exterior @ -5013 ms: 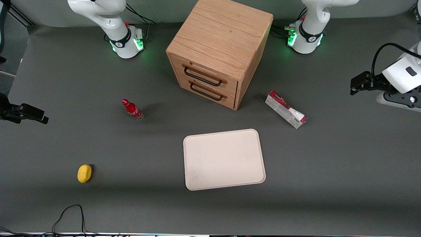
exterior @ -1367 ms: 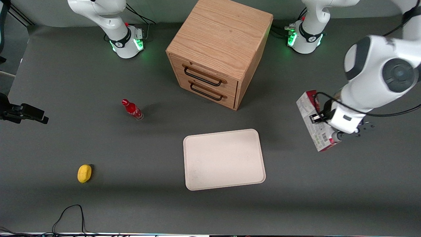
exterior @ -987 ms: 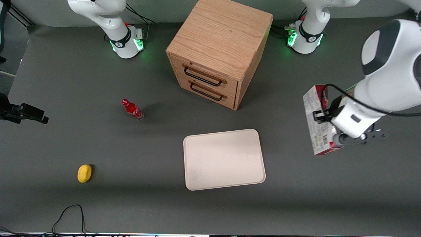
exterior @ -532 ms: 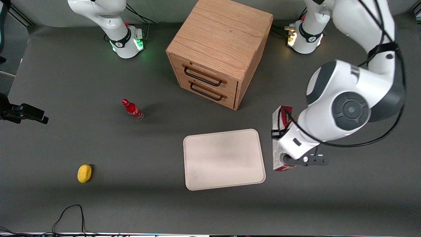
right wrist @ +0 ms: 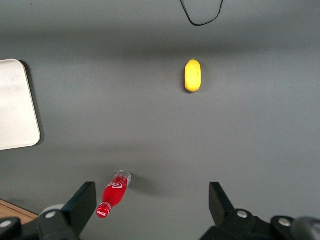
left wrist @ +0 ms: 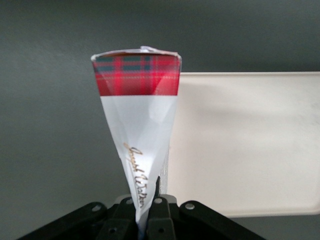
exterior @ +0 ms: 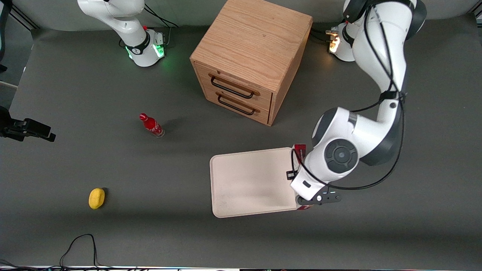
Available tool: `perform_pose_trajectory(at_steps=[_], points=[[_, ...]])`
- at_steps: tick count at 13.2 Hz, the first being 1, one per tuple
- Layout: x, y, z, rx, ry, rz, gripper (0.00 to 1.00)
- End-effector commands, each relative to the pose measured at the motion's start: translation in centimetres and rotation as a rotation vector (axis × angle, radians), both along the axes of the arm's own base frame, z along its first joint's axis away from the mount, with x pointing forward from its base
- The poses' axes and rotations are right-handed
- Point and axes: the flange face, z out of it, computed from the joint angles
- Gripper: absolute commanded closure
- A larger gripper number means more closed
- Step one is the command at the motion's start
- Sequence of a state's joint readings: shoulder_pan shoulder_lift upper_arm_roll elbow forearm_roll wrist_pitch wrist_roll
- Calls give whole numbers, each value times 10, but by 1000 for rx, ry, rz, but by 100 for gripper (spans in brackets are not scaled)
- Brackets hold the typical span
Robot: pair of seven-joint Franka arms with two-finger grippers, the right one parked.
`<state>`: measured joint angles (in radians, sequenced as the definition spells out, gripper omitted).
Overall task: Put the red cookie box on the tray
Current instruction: 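Carry the box over the white tray and lower it onto the tray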
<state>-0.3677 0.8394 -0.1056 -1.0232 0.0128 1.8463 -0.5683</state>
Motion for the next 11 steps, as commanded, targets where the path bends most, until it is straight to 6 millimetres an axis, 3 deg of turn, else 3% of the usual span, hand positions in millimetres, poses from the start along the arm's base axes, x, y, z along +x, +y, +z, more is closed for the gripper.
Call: perform_pose_trajectory(at_steps=[1,4,7,9,11], points=[[-14,-12,-37,21,-23,55,100],[-25,-21,-77,58,-41,48,100],[-30,-24,-90,65,-26,63,100],[-32,-25,-94,78,-51,49,0],[-28,-20,-77,71,-72,49,0]])
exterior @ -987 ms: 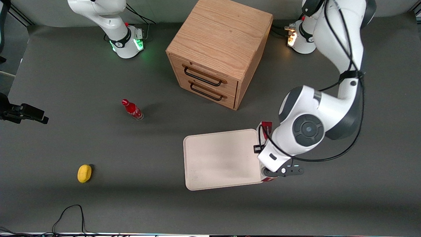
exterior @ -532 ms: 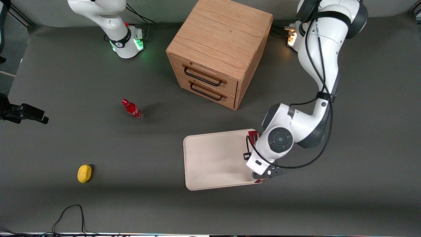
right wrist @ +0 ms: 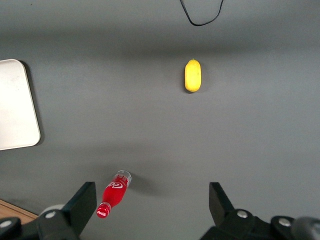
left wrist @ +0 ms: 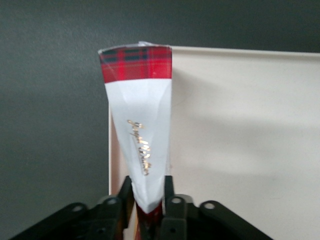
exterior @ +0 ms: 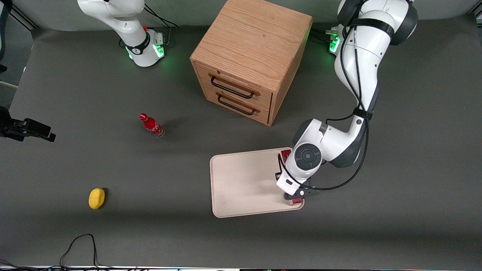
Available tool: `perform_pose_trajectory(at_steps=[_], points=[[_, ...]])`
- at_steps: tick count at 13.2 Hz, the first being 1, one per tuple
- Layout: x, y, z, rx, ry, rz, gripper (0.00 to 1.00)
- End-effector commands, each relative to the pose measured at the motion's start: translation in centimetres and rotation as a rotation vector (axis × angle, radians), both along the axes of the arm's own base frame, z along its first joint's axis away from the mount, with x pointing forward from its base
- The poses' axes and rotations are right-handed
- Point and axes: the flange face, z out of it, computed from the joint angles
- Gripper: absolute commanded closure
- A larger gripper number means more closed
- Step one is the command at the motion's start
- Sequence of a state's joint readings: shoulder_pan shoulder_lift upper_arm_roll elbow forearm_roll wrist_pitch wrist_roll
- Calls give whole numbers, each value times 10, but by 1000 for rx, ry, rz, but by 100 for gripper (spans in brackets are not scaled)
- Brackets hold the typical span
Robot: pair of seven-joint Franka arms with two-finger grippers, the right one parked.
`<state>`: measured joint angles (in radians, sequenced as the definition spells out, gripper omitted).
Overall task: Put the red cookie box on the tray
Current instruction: 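Carry the box over the white tray and lower it onto the tray, then open the left gripper and raise it away from the tray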
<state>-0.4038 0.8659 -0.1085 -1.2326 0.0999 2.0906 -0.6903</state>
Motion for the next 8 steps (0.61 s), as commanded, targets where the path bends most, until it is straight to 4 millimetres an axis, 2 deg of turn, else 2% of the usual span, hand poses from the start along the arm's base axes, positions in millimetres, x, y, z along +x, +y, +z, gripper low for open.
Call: perform_pose_trajectory(at_steps=[1,3,6,8], points=[[1,9,39,3,-52,14,0],[-1,43,90,-1,-74,55,0],[-27,113,170,-4,-74,107,0],[-46,171,231,8,-33,74,0]])
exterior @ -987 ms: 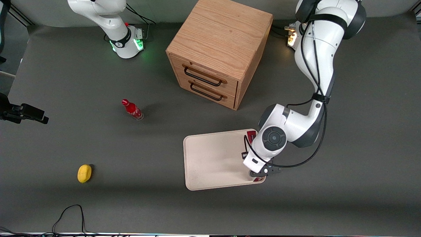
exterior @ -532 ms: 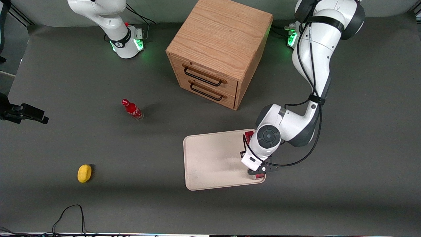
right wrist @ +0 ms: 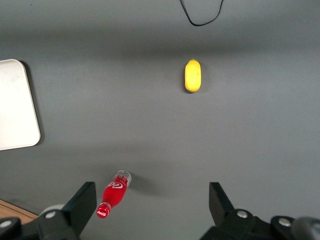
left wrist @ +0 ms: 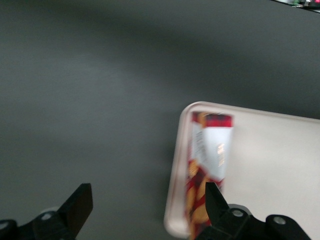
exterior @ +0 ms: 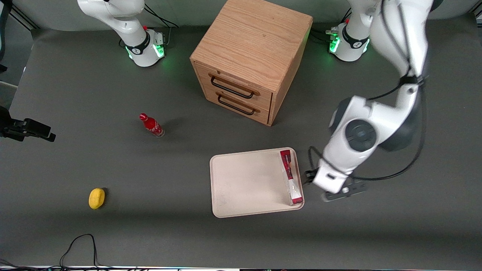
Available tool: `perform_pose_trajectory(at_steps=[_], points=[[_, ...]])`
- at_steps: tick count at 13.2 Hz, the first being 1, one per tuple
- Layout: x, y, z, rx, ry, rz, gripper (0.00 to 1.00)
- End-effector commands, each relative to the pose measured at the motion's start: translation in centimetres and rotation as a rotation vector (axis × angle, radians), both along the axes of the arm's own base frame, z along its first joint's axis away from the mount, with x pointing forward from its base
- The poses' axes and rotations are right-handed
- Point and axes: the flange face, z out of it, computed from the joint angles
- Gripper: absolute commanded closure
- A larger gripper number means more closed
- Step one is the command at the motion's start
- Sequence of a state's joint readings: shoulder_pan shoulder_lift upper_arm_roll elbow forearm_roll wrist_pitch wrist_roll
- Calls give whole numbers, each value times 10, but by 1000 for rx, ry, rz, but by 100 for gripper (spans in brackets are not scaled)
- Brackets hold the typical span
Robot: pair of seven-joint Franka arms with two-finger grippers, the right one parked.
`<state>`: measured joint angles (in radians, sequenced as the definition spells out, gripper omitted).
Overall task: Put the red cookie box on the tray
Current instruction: 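Open the left gripper and raise it away from the tray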
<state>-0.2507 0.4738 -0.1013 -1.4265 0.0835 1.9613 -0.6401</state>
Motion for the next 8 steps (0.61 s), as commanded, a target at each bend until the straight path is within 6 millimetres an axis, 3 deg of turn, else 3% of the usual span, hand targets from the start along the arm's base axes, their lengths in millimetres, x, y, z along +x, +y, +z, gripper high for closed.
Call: perform_pose_trajectory(at_steps=[1,4,8], points=[[-51,74,77,20,50,-96,0],[-89,130,142,-18,80,-128,0],[-151,179,170,4,62,-230,0]])
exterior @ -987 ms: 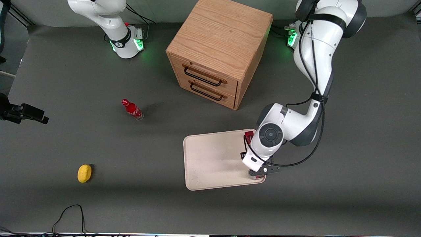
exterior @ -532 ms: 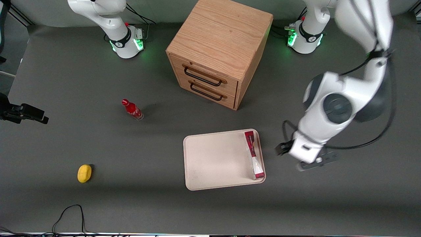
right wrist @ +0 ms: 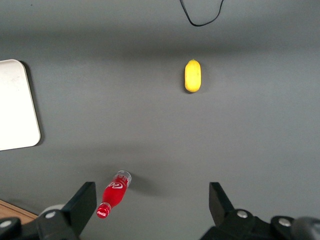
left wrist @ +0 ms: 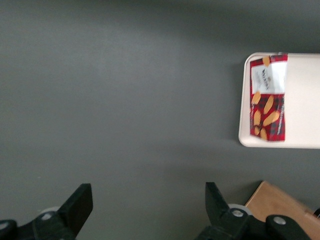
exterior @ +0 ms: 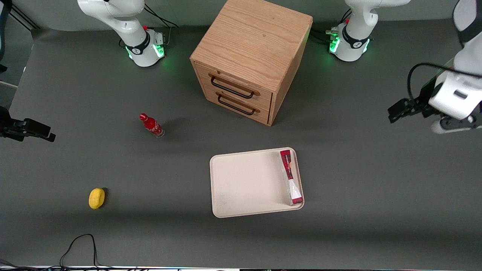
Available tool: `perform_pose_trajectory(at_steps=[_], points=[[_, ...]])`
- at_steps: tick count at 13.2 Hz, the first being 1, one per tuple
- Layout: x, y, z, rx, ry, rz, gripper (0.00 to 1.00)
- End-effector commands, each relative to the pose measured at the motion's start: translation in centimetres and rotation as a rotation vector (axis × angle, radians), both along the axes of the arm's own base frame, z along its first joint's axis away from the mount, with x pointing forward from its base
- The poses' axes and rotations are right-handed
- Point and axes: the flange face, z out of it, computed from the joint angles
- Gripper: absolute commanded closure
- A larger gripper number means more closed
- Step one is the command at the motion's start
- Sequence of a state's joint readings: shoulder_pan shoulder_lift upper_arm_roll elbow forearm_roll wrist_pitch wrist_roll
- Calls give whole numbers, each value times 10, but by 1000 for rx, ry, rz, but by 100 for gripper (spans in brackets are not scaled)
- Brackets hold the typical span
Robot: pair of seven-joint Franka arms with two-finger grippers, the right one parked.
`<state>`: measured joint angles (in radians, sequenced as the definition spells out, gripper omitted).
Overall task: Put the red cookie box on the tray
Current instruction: 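Open the left gripper and raise it away from the tray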
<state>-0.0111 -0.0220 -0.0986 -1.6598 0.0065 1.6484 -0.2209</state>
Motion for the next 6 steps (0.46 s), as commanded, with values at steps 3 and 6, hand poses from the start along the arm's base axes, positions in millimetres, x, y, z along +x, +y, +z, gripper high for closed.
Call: perform_pose_trajectory(at_steps=[3,6], points=[[-55,23,12,9,19,-115,0],[-56,23,11,9,31,-114,0]])
